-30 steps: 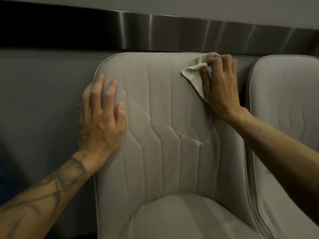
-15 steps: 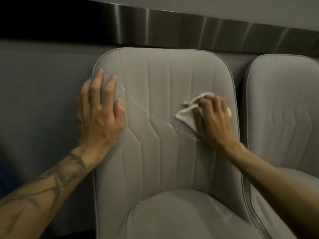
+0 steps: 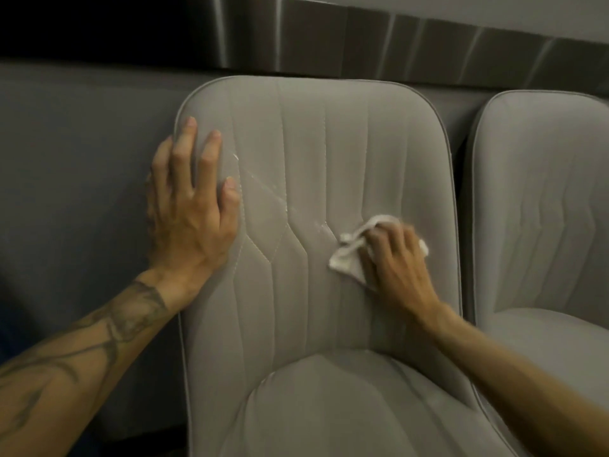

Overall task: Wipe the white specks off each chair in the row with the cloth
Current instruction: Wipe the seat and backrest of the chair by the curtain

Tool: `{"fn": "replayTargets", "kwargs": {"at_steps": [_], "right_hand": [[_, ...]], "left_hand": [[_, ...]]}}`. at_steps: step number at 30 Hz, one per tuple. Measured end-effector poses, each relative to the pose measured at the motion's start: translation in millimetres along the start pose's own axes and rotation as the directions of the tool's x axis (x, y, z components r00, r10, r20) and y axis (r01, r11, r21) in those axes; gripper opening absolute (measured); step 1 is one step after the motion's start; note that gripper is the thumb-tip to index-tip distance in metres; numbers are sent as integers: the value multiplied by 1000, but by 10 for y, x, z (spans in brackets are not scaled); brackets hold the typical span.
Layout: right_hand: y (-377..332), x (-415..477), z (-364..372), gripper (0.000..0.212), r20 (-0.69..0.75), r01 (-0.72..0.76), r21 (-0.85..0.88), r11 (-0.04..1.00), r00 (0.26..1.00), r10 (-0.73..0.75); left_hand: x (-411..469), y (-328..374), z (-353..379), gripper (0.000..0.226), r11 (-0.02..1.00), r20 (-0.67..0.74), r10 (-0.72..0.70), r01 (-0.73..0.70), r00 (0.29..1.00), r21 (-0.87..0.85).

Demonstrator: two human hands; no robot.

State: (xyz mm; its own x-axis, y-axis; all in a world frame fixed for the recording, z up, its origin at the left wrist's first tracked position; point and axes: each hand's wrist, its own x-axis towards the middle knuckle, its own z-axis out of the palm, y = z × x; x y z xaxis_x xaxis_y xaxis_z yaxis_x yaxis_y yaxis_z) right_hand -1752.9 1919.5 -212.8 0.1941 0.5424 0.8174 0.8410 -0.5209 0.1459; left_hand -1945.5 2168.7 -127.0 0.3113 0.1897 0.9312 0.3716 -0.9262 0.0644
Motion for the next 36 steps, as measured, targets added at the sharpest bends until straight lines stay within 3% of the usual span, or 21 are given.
{"fn": "replayTargets", "kwargs": {"at_steps": [4, 6, 10, 12, 14, 17, 19, 22, 25, 27, 31, 33, 36], "right_hand": [[-1, -682, 30, 56, 310, 321, -30, 947, 903, -297], [84, -460, -15, 48, 258, 377, -55, 925, 900, -351], [88, 56, -65, 30, -29, 71, -30, 997, 997, -72], [-23, -169, 47, 33, -12, 31, -17, 999, 999, -31], [-95, -619, 198, 35, 119, 182, -13, 983, 977, -179], [-60, -1011, 247, 34, 319, 430, 33, 902, 851, -417], [-14, -812, 167, 37, 317, 473, 32, 880, 831, -458], [24, -298, 26, 40, 116, 254, -14, 967, 961, -251], [-66, -260, 57, 32, 1, 65, 3, 998, 998, -65], [-161, -591, 187, 31, 87, 156, 0, 988, 984, -155], [-57, -769, 206, 45, 288, 385, 7, 923, 883, -371], [-1, -368, 81, 46, 210, 331, 11, 944, 922, -326], [-14, 469, -149, 28, -34, 182, 7, 983, 983, -182]], "left_hand": [[-6, 14, -5, 54, 1000, 5, -6, 6, 1000, -8], [-5, 12, -17, 54, 1000, 9, -7, 7, 1000, -8], [8, 2, -4, 54, 1000, 5, -8, 8, 1000, -13], [2, 2, 6, 54, 1000, 2, -2, 2, 1000, -14], [-4, -10, 13, 54, 1000, 2, -1, 1, 1000, -7], [4, -10, 16, 55, 1000, 6, -2, 2, 1000, -18], [1, -6, 14, 55, 1000, 7, -8, 8, 1000, -22], [5, -14, 21, 55, 1000, -7, 3, -3, 1000, -20], [4, -17, 30, 54, 1000, -11, 5, -5, 1000, -21], [0, -16, 26, 54, 1000, -10, 5, -5, 1000, -23], [-2, -17, 18, 54, 999, 1, 0, 0, 1000, -33], [-4, -14, 16, 54, 999, -1, -2, 2, 1000, -37], [8, -13, 26, 54, 1000, -13, -3, 3, 1000, -31]]}}
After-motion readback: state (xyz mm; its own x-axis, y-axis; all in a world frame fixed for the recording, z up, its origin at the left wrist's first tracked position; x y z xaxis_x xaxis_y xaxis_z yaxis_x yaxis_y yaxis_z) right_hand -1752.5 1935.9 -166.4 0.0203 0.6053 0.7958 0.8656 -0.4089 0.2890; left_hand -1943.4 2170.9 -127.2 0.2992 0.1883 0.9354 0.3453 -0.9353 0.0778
